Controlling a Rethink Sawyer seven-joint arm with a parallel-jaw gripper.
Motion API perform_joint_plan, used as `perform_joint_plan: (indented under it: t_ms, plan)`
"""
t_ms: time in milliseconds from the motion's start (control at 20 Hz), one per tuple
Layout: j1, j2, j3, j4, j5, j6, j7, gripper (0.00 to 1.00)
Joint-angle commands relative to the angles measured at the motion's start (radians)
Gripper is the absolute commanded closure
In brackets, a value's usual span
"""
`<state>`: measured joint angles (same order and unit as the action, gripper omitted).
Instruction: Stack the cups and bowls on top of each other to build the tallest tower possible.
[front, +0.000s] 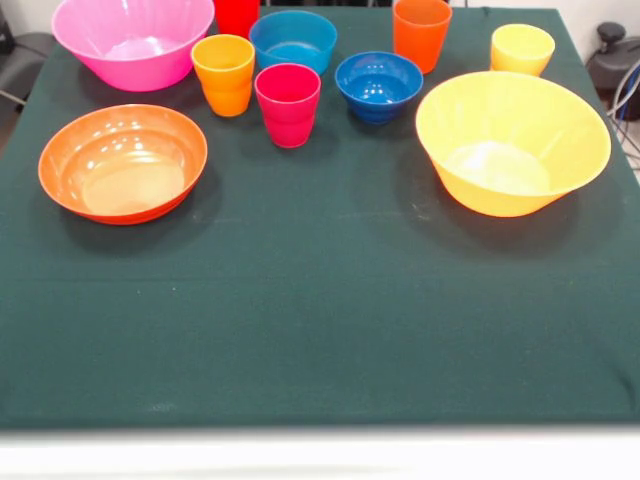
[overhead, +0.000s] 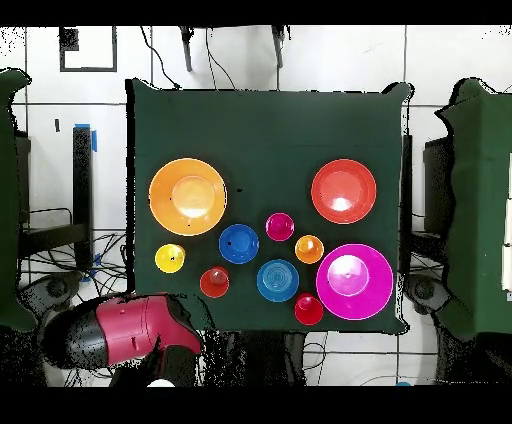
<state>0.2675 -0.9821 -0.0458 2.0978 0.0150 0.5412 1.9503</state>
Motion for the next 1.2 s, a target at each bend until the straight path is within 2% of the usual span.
perform_joint_plan:
  t_ms: [50, 250, 450, 600, 800, 1200]
  plan:
    - [-0.015, 0.022, 0.026, -0.051, -0.049, 0.006, 0.079, 0.00]
    - [-0.038, 0.099, -0.003, -0.203, -0.052, 0.033, 0.095, 0.00]
    - [-0.097, 0.178, 0.050, -0.267, -0.016, 0.018, 0.059, 0.00]
    - [-0.088, 0.241, 0.047, -0.314, -0.028, 0.006, 0.072, 0.00]
    - [-0.085, 0.272, 0.059, -0.319, -0.021, 0.006, 0.082, 0.00]
    - [-0.036, 0.368, 0.065, -0.338, -0.009, -0.094, 0.131, 0.00]
